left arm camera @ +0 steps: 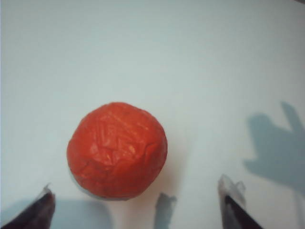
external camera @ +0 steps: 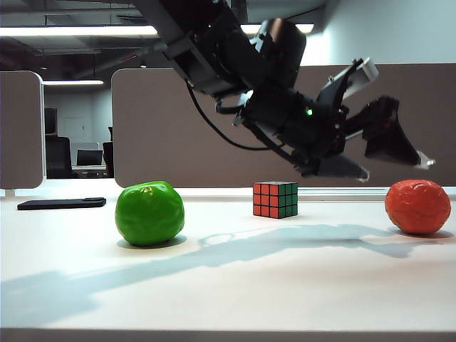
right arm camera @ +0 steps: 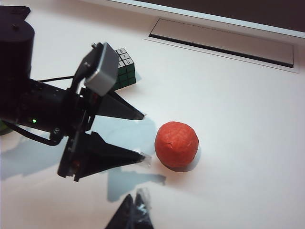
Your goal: Move all the fruits on the tabletop near the face of the Rubik's cube that has the color most similar to each fruit.
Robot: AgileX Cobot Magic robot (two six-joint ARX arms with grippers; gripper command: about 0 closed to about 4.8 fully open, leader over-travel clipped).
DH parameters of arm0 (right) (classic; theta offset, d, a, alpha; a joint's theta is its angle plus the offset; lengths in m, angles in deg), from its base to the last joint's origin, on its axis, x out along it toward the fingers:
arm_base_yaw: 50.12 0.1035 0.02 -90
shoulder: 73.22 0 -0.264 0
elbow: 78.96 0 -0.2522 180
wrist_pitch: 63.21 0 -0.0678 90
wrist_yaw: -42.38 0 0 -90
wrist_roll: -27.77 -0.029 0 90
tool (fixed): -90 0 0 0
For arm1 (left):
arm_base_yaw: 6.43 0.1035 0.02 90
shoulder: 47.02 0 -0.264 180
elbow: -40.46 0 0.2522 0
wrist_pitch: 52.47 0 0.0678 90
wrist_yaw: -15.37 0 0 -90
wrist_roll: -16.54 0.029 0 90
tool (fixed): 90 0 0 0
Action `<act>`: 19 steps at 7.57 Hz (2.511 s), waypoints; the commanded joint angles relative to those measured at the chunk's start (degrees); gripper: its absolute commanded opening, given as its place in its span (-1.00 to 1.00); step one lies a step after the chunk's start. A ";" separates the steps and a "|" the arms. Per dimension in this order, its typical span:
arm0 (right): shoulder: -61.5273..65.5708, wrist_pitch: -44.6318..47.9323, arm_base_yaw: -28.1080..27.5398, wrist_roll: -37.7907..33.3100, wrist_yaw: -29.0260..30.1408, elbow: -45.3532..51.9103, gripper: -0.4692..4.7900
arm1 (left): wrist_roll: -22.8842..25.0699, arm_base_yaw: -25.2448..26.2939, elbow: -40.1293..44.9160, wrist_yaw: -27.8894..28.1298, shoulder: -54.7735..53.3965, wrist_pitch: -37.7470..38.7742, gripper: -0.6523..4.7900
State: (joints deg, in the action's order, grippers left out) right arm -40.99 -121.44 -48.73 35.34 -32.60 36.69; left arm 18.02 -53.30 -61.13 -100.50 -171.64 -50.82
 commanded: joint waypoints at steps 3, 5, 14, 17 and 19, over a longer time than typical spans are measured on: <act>-0.07 1.27 -0.02 -0.07 0.13 -0.15 -0.82 | -2.05 -0.61 -13.33 2.12 -6.69 5.70 1.00; -0.07 2.86 -0.02 -0.07 0.13 -0.15 -0.82 | -2.21 -0.76 -13.66 3.15 -8.39 5.57 1.00; -0.09 2.45 0.00 -0.09 0.15 -0.15 -0.83 | -8.20 -1.70 -21.70 6.86 -17.31 3.61 1.00; -0.09 2.45 0.00 -0.09 0.15 -0.15 -0.83 | -9.07 -1.68 -21.70 8.28 -17.31 3.37 1.00; -0.09 2.45 0.00 -0.09 0.13 -0.15 -0.83 | -12.20 -1.22 -21.68 14.32 -17.29 4.50 1.00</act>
State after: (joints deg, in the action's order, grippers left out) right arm -40.99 -119.75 -48.73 35.34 -32.57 36.69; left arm 6.63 -54.70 -82.55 -86.84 -189.15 -46.52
